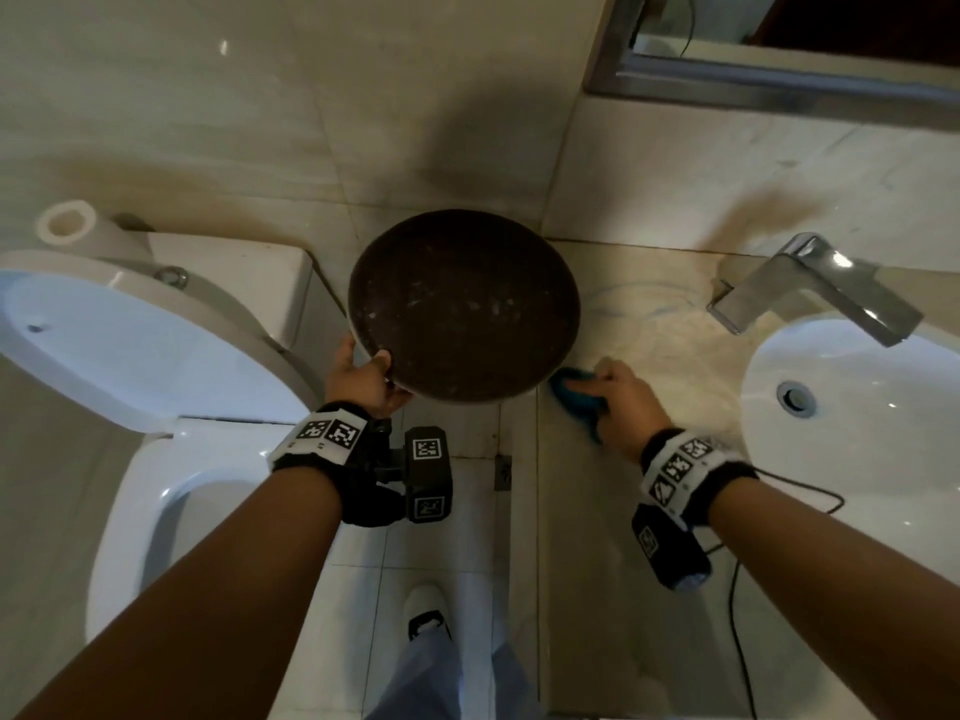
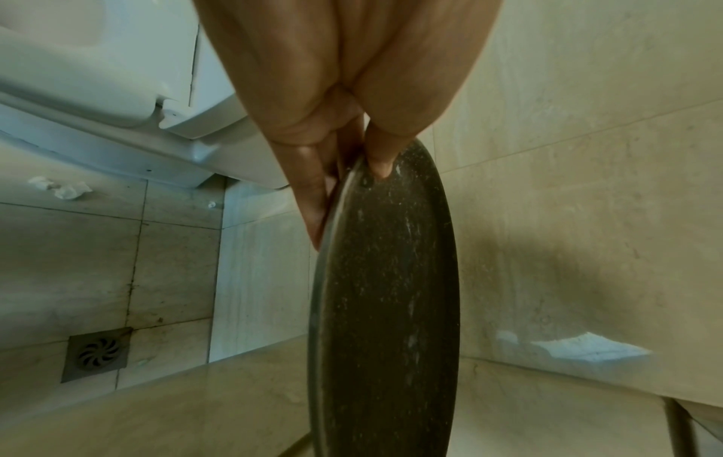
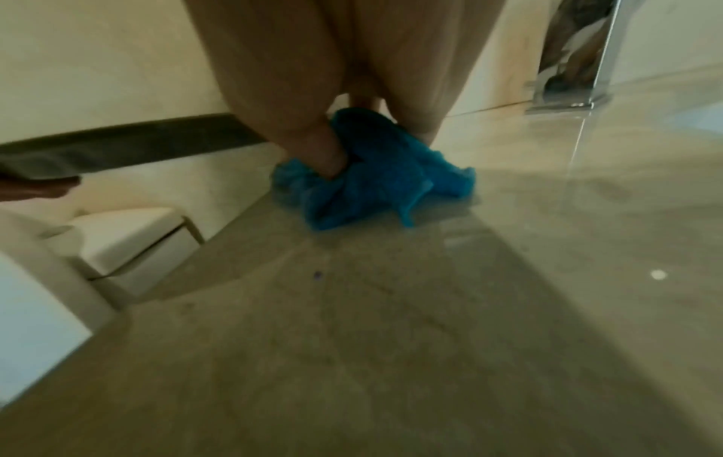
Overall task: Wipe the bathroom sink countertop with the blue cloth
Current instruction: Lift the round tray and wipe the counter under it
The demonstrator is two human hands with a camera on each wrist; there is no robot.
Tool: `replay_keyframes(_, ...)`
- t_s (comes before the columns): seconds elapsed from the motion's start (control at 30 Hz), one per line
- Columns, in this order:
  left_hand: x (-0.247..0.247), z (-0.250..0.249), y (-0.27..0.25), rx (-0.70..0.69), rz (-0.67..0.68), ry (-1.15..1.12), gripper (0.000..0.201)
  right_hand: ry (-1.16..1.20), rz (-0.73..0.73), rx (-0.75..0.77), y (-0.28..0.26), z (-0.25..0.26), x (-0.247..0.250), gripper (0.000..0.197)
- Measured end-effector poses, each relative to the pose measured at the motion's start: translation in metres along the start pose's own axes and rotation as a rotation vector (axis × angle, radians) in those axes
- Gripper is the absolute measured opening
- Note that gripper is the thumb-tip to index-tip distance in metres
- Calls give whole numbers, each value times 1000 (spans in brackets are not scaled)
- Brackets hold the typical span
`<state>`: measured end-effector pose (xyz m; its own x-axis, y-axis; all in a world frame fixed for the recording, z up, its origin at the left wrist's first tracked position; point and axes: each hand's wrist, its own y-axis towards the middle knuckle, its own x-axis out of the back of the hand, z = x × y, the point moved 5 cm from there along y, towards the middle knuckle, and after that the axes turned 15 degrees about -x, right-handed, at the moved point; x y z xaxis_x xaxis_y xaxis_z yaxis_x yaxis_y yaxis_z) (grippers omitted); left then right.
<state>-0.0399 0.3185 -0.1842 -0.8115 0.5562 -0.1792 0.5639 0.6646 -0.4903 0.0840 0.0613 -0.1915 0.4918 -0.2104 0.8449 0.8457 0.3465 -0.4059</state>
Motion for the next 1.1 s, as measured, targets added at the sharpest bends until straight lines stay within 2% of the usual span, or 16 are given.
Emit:
replay_keyframes(0.07, 0, 0, 0, -4, 2, -11, 60, 14, 72, 92, -6, -3, 6, 50)
replay_keyframes(0.1, 0, -1, 1, -11, 8, -13, 59, 51, 43, 77, -2, -12, 15, 53)
replay_keyframes(0.17, 1, -2, 3, -18, 21, -14, 57, 145, -129, -98, 11, -43, 44, 55)
replay_keyframes(0.23, 6, -2, 6, -25, 16, -7, 58, 94, -227, -379, 23, -78, 65, 55)
replay_keyframes(0.3, 12, -2, 12, -38, 19, 23, 59, -1, -187, -575, 31, -99, 72, 59)
replay_keyframes(0.37, 17, -2, 15, -45, 20, 50, 59, -4, -133, -613, 39, -93, 70, 64)
replay_keyframes(0.5, 19, -3, 15, -66, 4, 34, 58, 18, -129, -436, 47, -42, 47, 61)
replay_keyframes(0.6, 18, -3, 13, -78, 0, 22, 57, 17, -164, -173, 31, -16, 24, 48)
replay_keyframes(0.7, 19, -2, 11, -59, -8, 11, 57, 6, -14, 34, 6, -6, 3, 38)
replay_keyframes(0.77, 19, -1, 10, -46, -9, -8, 58, -5, 103, 85, -4, -11, 1, 43)
replay_keyframes(0.8, 19, -1, 10, -48, -8, -10, 58, 46, 84, 73, -1, -16, 9, 45)
replay_keyframes(0.87, 18, -1, 11, -54, -7, -17, 58, 140, -98, -66, 14, -42, 33, 49)
replay_keyframes(0.93, 17, -2, 11, -63, -4, -23, 58, 115, -240, -359, 31, -76, 59, 53)
replay_keyframes(1.0, 17, -3, 12, -73, 5, -17, 58, -50, -185, -624, 38, -101, 69, 61)
replay_keyframes(1.03, 17, -3, 13, -75, 10, -17, 58, -87, -164, -670, 43, -107, 69, 62)
replay_keyframes(1.1, 17, -2, 15, -81, 27, -18, 57, -89, -134, -625, 55, -98, 66, 58)
